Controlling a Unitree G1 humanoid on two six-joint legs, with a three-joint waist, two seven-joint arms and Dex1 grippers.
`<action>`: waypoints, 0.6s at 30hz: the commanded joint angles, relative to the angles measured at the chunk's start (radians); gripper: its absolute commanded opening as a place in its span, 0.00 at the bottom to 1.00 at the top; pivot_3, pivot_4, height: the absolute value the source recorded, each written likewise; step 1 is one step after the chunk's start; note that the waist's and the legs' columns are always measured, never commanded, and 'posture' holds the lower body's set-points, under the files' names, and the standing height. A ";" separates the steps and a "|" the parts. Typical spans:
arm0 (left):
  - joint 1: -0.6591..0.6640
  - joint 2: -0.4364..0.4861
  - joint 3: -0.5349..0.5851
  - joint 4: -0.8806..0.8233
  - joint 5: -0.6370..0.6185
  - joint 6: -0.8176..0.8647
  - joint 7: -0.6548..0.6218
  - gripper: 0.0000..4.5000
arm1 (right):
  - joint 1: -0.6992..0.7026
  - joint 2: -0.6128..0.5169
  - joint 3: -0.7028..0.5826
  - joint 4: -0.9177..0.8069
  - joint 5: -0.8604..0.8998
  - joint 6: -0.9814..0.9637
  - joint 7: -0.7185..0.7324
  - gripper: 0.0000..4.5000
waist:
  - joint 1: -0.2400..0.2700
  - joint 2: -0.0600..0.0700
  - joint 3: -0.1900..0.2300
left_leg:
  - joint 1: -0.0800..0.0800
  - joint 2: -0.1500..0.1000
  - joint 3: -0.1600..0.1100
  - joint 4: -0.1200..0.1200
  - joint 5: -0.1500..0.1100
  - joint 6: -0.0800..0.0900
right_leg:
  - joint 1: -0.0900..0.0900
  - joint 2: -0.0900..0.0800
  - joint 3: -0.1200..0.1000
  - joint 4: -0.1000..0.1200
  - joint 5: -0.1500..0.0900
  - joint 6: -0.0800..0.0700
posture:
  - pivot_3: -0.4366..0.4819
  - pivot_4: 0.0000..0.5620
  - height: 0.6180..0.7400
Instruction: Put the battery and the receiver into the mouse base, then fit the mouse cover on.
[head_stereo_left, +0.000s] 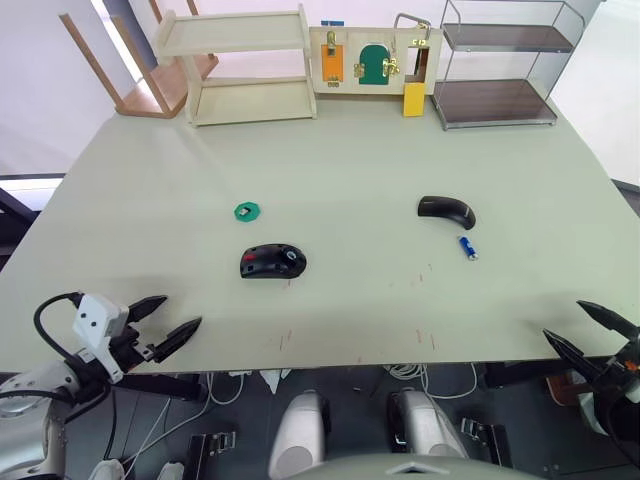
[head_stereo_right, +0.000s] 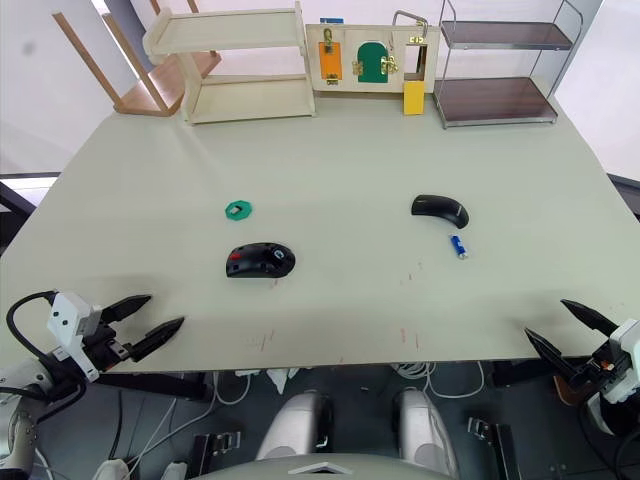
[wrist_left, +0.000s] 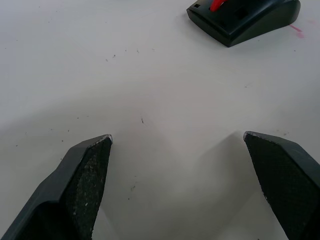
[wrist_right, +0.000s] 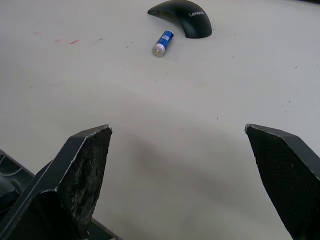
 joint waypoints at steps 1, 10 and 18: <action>0.017 -0.003 0.017 -0.022 -0.013 -0.033 -0.007 0.99 | -0.028 -0.007 -0.032 0.004 0.007 -0.021 0.015 1.00 | 0.000 0.000 0.000 | 0.000 0.000 0.000 0.000 0.000 0.000 | 0.000 0.000 0.000 0.000 0.000 0.000 | 0.48 0.27 1.00; 0.020 -0.007 0.019 0.007 -0.038 -0.056 -0.024 0.99 | -0.080 0.007 -0.027 0.051 -0.008 -0.047 0.050 1.00 | 0.001 0.001 0.000 | 0.000 0.000 0.000 -0.001 0.000 0.000 | 0.000 0.000 0.000 -0.001 0.000 0.000 | 0.48 0.27 1.00; -0.053 0.022 0.007 0.054 -0.090 -0.033 -0.124 0.99 | -0.082 0.000 -0.004 -0.014 0.010 0.000 0.073 1.00 | -0.001 0.001 0.000 | 0.000 0.000 0.000 -0.001 0.000 0.000 | 0.000 0.000 0.000 -0.001 0.000 0.000 | 0.48 0.27 1.00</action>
